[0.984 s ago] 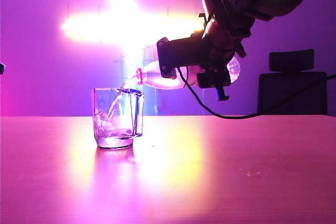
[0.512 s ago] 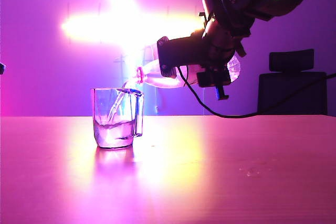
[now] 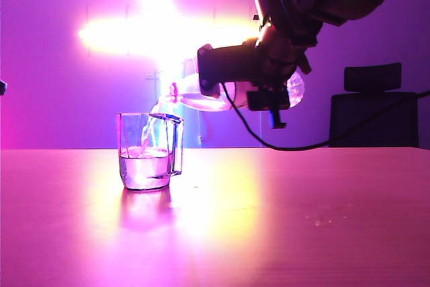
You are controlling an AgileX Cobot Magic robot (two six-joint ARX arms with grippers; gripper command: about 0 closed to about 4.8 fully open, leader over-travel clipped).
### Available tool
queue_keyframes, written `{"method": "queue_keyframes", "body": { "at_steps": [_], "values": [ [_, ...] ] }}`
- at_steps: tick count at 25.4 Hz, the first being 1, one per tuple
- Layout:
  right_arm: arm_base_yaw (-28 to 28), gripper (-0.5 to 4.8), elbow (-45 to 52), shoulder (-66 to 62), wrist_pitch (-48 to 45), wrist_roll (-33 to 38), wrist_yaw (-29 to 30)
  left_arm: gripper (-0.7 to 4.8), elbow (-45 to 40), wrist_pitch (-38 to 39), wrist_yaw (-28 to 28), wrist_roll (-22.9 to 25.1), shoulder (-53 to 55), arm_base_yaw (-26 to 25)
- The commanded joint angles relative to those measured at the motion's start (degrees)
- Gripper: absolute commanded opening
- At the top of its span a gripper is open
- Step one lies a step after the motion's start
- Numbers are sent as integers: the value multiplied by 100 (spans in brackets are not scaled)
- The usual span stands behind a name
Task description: Pick up the mineral water bottle on the table and pour water into the mug until it's half full.
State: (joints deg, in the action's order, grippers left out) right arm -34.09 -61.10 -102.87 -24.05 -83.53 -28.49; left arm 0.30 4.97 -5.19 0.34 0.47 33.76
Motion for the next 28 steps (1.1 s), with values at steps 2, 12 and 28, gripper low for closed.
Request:
{"method": "queue_keyframes", "body": {
  "at_steps": [2,12,28],
  "values": [
    [-111,219,-57,57,31,498,-149,-2,22,-76,4,-15,0,-2],
    [-133,206,-55,319,450,2441,-251,-2,22,-76,4,-15,0,-2],
    [-92,206,713,1626,1351,6697,1493,-2,22,-76,9,-15,0,-70]
  ]
}}
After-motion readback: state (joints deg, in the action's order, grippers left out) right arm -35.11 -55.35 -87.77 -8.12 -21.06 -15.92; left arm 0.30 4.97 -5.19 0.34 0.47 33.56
